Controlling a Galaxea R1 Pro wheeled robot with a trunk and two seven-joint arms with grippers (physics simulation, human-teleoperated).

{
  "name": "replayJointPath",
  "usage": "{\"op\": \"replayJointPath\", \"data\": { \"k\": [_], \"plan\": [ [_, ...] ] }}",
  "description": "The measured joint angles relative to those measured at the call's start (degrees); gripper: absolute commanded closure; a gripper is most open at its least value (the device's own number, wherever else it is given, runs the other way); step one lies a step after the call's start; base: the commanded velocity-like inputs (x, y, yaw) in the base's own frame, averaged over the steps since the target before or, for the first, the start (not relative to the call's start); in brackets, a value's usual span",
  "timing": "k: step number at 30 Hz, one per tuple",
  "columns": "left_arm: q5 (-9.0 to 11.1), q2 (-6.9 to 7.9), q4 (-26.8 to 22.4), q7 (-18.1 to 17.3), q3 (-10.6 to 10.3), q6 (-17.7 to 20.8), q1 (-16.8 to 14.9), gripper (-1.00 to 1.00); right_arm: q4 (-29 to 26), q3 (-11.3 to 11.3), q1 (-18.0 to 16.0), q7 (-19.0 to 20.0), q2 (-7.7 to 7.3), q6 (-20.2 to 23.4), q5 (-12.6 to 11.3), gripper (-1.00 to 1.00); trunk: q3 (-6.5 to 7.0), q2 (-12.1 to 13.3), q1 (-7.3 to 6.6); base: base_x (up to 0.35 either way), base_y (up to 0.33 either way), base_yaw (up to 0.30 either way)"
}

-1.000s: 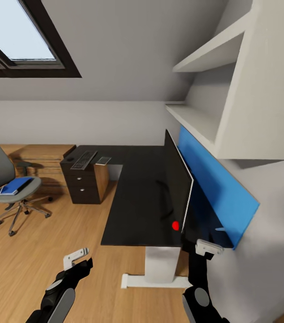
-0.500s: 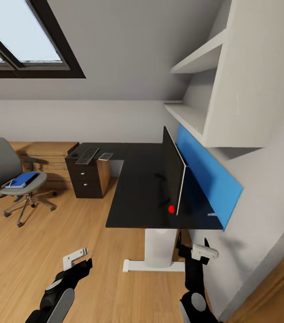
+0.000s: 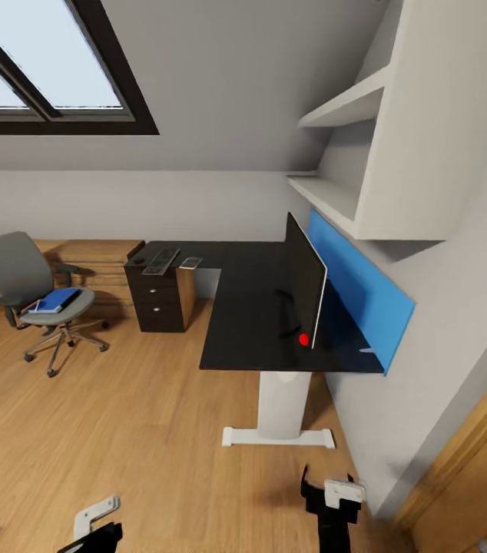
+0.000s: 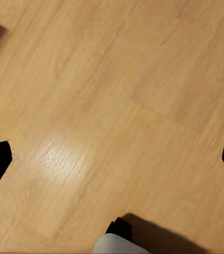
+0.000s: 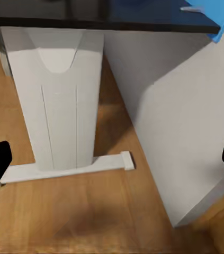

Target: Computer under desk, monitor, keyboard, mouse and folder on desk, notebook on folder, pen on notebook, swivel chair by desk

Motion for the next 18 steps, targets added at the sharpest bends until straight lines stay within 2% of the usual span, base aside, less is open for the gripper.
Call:
{"op": "replayJointPath", "data": {
  "k": [2, 3, 5, 7, 9, 11, 13, 18],
  "plan": [
    [0.0, 0.26, 5.9, -2.2, 0.0, -5.0, 0.0, -1.0, 8.3, -0.1, 0.0, 0.0, -0.07, -6.0, -0.1, -1.0, -0.02, 0.0, -0.01, -0.036, 0.321, 0.0],
    [-0.1, 0.28, 7.4, -2.9, 0.0, -6.1, 0.0, -1.0, 10.2, 0.0, 0.0, 0.0, -0.07, -7.1, 0.0, -1.0, 0.0, 0.0, -0.01, -0.002, 0.326, 0.0],
    [-0.5, 0.34, 13.5, -6.4, 0.0, -10.4, 0.0, -1.0, 15.7, 0.0, 0.0, 0.1, -0.14, -10.0, 0.0, -1.0, -0.01, 0.0, -0.02, 0.061, 0.325, 0.0],
    [-0.9, 0.39, 17.2, -9.0, 0.0, -13.3, 0.0, -1.0, 17.6, -0.1, 0.0, 0.5, -0.18, -10.8, 0.1, -1.0, 0.0, 0.0, -0.02, 0.121, 0.314, 0.0],
    [-2.1, 0.5, 25.0, -15.6, 0.0, -18.8, 0.1, -1.0, 19.7, -0.1, 0.0, 1.8, -0.24, -11.7, 0.1, -1.0, -0.02, 0.0, -0.03, 0.192, 0.283, 0.0],
    [-2.6, 0.55, 28.9, -19.1, 0.0, -21.6, 0.0, -1.0, 20.3, -0.2, 0.0, 2.4, -0.26, -11.9, 0.1, -1.0, -0.01, 0.0, -0.03, 0.223, 0.265, 0.0],
    [-3.5, 0.4, 35.2, -25.2, 0.0, -26.0, 0.0, -1.0, 23.0, -0.3, 0.0, 3.5, -0.3, -12.5, 0.0, -1.0, -0.02, 0.0, -0.04, 0.256, 0.244, 0.0],
    [-3.9, -0.24, 36.7, -26.8, -0.1, -27.1, 0.0, -1.0, 24.8, -0.3, 0.0, 4.5, -0.39, -14.0, 0.0, -1.0, -0.01, 0.0, -0.03, 0.264, 0.237, 0.0]
  ]
}}
